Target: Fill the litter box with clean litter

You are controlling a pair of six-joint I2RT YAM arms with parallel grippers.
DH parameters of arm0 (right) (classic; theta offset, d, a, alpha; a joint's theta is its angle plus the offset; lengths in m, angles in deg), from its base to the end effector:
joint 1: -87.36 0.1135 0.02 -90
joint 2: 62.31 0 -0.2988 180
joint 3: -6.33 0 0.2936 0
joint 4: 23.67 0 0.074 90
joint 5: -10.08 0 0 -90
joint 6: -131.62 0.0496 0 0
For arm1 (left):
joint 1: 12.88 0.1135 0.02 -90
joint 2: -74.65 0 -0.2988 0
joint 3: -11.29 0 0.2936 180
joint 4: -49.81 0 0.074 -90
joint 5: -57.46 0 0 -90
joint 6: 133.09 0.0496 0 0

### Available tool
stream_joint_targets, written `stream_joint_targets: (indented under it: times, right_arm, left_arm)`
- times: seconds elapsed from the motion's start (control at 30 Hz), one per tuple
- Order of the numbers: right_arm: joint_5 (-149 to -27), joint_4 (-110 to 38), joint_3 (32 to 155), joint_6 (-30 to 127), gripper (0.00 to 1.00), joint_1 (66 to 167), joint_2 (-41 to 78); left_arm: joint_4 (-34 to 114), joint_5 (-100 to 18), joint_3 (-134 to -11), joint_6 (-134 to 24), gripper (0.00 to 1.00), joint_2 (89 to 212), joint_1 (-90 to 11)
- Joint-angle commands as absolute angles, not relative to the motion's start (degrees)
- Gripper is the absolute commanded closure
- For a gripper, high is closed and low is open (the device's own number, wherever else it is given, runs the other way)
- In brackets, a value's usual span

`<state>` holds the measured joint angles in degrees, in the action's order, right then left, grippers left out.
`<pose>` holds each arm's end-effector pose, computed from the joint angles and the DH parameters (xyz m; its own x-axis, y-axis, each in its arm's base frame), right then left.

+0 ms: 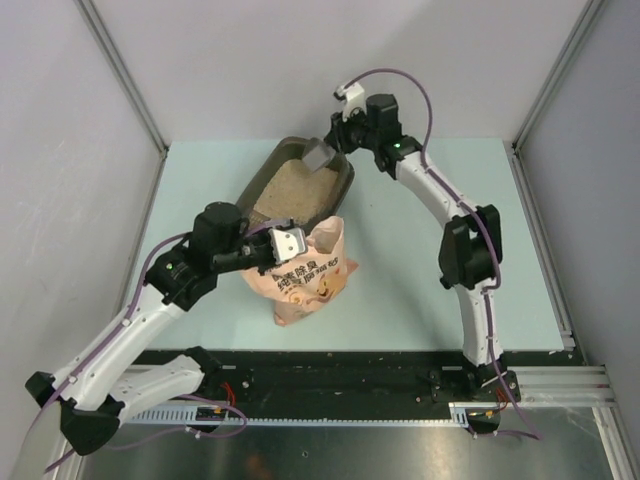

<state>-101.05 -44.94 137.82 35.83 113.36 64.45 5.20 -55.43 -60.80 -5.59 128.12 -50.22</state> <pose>0.5375 0.2820 0.3429 -0.1820 -0.1935 -0.9641 -0.7416 0.6708 0.0054 0.1695 -0.1536 0.3949 0.2330 0.5277 -0.8169 0.8759 0.2510 0.4120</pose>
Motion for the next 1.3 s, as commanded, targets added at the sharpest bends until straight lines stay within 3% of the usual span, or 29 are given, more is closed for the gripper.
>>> stream_joint_targets:
  times: [0.0, 0.13, 0.4, 0.53, 0.73, 1.13, 1.23, 1.27]
  right_arm:
    - [-97.15, -40.29, 136.16, 34.49, 1.0, 108.9, 53.11]
    - [-102.93, -44.59, 130.29, 42.56, 1.0, 102.23, 46.43]
    - [-130.61, -53.3, 105.07, 57.86, 1.0, 78.86, 36.22]
    - [-138.53, -60.82, 93.99, 54.83, 1.0, 69.11, 33.85]
    - [-137.59, -63.51, 86.69, 49.44, 1.0, 65.21, 31.21]
    - [-126.07, -56.38, 83.25, 46.01, 0.88, 64.86, 35.77]
    - [-124.84, -54.81, 83.34, 46.1, 0.76, 64.86, 35.86]
    - [-124.05, -54.45, 83.34, 46.36, 0.66, 64.86, 35.6]
  left_arm:
    - [7.96, -61.27, -62.9, -4.77, 1.0, 128.88, -50.84]
    - [8.22, -63.47, -66.32, -4.07, 1.0, 131.77, -51.46]
    - [9.01, -65.06, -70.99, -2.48, 1.0, 136.35, -52.08]
    - [9.37, -64.79, -70.55, -2.48, 1.0, 136.7, -52.34]
    - [9.98, -64.71, -70.2, -2.3, 1.0, 137.23, -52.95]
    - [11.3, -64.35, -69.94, -2.57, 1.0, 137.84, -54.27]
    - [11.48, -64.27, -70.11, -2.83, 1.0, 138.2, -54.45]
    - [11.56, -64.27, -70.11, -2.92, 1.0, 138.37, -54.54]
